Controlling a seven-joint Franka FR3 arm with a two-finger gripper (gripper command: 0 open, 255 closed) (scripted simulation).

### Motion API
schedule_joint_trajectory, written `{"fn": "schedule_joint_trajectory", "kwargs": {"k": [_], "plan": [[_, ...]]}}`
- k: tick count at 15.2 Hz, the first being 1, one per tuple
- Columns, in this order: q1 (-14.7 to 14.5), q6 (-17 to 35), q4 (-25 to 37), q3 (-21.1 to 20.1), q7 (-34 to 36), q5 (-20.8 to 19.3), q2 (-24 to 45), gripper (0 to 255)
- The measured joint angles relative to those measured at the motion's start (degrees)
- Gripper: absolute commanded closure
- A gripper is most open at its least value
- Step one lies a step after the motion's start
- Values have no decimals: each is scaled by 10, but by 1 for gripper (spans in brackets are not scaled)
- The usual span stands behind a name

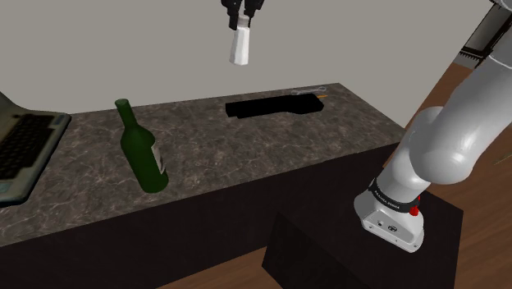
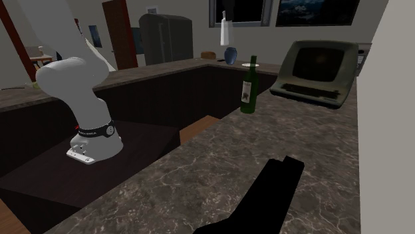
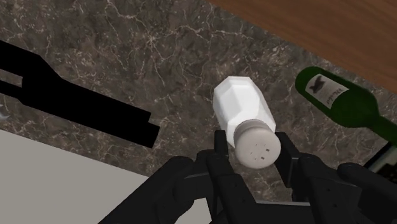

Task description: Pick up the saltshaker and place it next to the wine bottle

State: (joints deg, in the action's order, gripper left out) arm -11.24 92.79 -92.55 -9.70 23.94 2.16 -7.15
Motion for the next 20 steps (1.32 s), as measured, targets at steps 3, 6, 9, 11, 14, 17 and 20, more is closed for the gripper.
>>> {"fn": "schedule_joint_trajectory", "kwargs": {"k": [3, 6, 9, 11, 14, 17, 20], "plan": [[-18, -8, 59, -26, 44, -13, 51, 255], [-36, -19, 123, -44, 79, -30, 105, 255], [-63, -38, 200, -61, 117, -53, 166, 255], [-86, -62, 272, -71, 142, -73, 216, 255], [-128, -94, 380, -79, 174, -103, 296, 255], [-128, -76, 362, -79, 179, -103, 296, 255], [-120, -39, 305, -79, 179, -96, 277, 255]]}}
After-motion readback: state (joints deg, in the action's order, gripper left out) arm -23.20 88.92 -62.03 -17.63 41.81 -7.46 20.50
